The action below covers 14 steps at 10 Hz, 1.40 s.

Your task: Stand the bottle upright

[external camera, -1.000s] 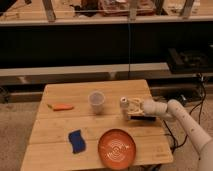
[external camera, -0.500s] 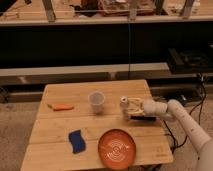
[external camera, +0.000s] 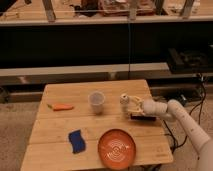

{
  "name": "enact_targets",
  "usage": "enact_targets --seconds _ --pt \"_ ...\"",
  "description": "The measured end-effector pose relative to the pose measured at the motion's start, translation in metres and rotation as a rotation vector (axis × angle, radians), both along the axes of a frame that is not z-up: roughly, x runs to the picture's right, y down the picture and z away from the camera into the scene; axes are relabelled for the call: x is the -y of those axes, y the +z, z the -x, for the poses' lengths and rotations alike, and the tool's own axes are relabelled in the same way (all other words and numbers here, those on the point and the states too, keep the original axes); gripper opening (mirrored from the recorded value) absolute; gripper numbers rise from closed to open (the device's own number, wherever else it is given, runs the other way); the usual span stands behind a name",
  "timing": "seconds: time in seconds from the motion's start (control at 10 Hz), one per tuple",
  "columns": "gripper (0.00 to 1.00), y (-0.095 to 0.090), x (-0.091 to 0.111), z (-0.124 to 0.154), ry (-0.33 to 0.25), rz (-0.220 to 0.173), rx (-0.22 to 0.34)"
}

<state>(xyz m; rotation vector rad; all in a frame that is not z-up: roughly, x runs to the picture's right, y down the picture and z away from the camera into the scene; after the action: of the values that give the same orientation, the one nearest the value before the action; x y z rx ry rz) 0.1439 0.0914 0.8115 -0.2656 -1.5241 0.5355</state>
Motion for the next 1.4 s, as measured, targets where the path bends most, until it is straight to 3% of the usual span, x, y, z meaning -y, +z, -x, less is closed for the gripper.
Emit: enact_targets --seconds 1.4 --pt "0.38 -0.003 -0.004 -0.013 0.013 0.017 0.001"
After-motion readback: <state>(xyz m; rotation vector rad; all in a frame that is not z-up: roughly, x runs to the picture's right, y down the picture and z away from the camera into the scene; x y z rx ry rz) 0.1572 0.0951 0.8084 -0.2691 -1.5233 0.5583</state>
